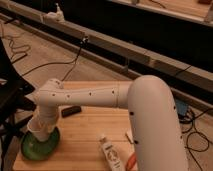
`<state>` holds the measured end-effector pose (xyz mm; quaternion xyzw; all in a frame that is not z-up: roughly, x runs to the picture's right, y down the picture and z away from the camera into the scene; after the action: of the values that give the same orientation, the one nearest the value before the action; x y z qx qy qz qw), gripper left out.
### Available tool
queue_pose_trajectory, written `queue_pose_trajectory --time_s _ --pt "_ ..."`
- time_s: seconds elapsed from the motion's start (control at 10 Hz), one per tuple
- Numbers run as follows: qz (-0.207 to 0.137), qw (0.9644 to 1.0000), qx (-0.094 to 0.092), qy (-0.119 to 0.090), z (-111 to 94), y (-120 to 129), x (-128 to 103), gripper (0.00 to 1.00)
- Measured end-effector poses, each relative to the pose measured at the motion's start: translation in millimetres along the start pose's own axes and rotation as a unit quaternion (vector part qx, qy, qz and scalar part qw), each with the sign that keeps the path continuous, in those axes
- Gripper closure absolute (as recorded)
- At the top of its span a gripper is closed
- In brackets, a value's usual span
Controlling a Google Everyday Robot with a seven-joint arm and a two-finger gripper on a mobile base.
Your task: Place the ceramic cup in the ceramic bowl
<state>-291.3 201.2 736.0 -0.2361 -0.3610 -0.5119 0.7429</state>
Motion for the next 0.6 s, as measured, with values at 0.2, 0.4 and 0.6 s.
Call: queue_pose_trajectory --time_s 0.2,0.4,0.6 --pt "-0.003 1.0 -0.005 0.002 0.5 -0.1 -5.8 0.3" --pt "-0.003 1.0 -0.006 -0.001 1.6 -0.3 -11.7 0.3" --pt "-0.003 1.0 -0.004 0.002 -4.5 -1.5 -12.7 0.3"
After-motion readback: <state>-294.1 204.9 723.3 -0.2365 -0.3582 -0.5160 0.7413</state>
